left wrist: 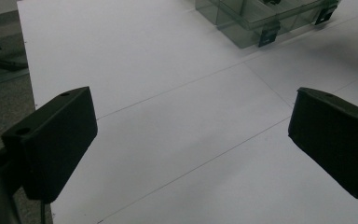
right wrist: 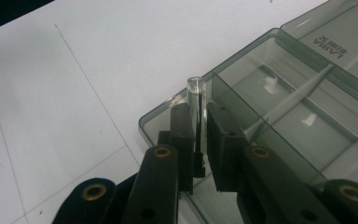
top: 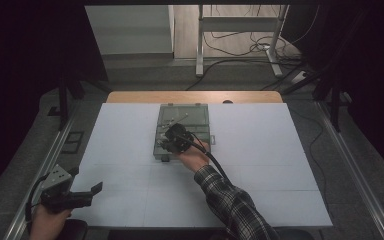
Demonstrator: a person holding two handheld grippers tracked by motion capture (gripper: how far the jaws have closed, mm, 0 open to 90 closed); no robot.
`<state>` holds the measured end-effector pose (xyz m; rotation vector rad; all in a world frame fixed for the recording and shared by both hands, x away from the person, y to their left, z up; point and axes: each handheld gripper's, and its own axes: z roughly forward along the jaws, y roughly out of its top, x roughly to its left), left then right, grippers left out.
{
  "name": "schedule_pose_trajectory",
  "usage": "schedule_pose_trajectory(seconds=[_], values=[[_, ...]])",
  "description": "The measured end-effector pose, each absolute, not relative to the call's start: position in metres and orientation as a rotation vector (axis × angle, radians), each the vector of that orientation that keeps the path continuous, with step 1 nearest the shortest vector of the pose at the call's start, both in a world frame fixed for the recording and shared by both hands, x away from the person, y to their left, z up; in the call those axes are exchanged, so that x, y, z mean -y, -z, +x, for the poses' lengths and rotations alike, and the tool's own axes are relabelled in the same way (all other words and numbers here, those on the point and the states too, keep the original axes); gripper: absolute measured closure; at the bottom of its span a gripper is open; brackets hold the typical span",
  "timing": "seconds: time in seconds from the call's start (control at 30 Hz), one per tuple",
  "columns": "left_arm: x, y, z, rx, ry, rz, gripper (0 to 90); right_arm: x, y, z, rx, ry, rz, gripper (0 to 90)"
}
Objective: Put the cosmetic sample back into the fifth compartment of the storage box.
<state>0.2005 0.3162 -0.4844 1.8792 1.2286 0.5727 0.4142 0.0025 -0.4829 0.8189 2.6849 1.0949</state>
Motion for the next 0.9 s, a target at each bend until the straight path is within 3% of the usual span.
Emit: schedule_pose_trajectory(seconds=[0.43,0.9], values=[[-0.317,0.484,0.201,-1.226,-0.57,1.878,1.7,-0.016,0.494,0.416,-2.7,-1.075,0.818,79.8],[-0.317,0.484,0.201,-1.226,-0.571,1.879,1.7,-0.013,0.491,0.414,-2.711,-1.044,0.807,72.5]])
